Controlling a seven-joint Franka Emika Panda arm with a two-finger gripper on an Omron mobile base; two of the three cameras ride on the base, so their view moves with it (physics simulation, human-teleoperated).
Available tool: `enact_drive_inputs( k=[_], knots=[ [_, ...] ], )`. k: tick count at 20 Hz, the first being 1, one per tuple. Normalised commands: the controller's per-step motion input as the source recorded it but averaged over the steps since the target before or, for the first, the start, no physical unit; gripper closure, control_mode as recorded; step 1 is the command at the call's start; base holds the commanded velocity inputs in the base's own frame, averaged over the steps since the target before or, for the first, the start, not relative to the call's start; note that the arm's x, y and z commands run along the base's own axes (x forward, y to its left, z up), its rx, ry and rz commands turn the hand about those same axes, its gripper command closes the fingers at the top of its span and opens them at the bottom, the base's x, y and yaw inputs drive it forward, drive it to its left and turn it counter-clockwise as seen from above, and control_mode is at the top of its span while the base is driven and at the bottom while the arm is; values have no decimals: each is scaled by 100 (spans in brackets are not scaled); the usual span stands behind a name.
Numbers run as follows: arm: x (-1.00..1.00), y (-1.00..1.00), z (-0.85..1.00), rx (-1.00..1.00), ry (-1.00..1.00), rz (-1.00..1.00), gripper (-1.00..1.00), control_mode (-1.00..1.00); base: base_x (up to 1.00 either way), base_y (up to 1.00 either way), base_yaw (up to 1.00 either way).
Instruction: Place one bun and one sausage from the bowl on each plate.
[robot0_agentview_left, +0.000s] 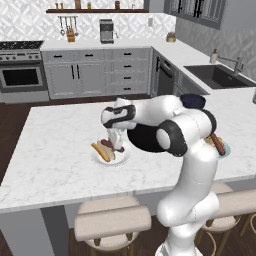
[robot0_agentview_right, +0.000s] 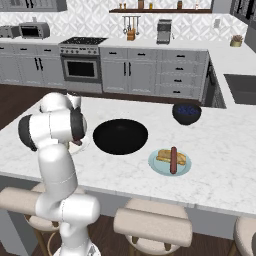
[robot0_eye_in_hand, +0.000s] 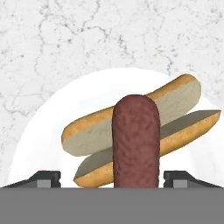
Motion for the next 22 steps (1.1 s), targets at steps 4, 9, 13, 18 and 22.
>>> enact_drive_inputs(
  k=[4, 9, 13, 18, 22],
  knots=[
    [-40, 0, 87, 0, -4, 1, -100, -100, 0, 0, 0],
    [-82, -22, 89, 0, 2, -26, -100, -100, 0, 0, 0],
    [-98, -42, 91, 0, 0, -43, -100, -100, 0, 0, 0],
    [-100, -38, 84, -4, 3, -46, -100, -100, 0, 0, 0],
    [-99, -51, 78, 0, 0, -54, -100, -100, 0, 0, 0]
  ],
)
